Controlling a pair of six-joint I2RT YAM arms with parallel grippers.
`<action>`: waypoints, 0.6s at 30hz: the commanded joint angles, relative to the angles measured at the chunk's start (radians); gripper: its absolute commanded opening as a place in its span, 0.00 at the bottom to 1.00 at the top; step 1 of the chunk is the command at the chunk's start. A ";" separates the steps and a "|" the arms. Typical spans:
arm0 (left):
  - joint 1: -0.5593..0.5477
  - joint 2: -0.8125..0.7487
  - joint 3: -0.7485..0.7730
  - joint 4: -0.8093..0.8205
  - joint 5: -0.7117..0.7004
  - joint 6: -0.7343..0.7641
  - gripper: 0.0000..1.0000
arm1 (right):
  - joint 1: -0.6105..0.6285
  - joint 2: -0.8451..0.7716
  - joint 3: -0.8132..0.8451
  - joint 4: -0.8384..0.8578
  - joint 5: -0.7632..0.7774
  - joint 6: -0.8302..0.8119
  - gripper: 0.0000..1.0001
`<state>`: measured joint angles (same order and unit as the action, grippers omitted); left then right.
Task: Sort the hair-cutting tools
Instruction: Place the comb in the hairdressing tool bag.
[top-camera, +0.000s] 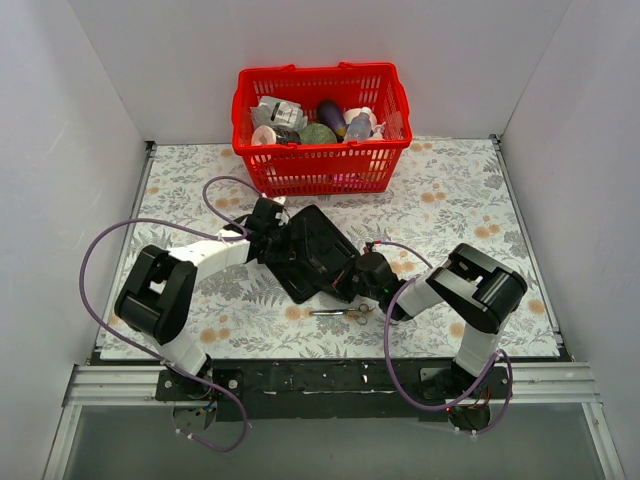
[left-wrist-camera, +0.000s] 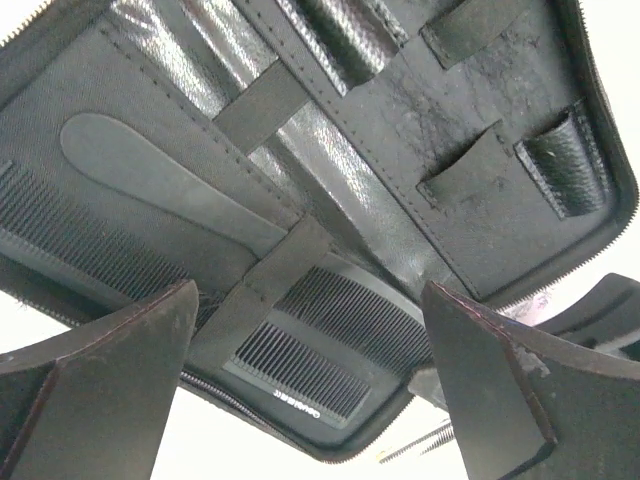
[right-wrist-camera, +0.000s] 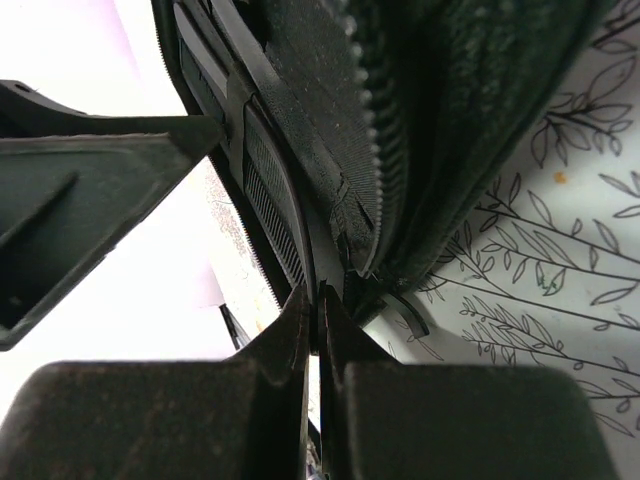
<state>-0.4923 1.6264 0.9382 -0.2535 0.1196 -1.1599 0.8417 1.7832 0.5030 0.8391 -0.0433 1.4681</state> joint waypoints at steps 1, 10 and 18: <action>-0.011 0.047 0.001 0.016 -0.038 -0.009 0.98 | 0.013 0.008 0.011 -0.026 0.026 0.009 0.01; -0.037 0.082 -0.029 0.011 -0.052 -0.011 0.98 | 0.013 0.024 0.029 -0.032 0.033 0.015 0.01; -0.046 0.075 -0.022 0.005 -0.063 -0.006 0.98 | 0.031 0.094 0.069 0.006 0.039 0.087 0.01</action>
<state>-0.5301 1.6665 0.9421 -0.2127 0.0708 -1.1683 0.8478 1.8156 0.5117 0.8520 -0.0338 1.5089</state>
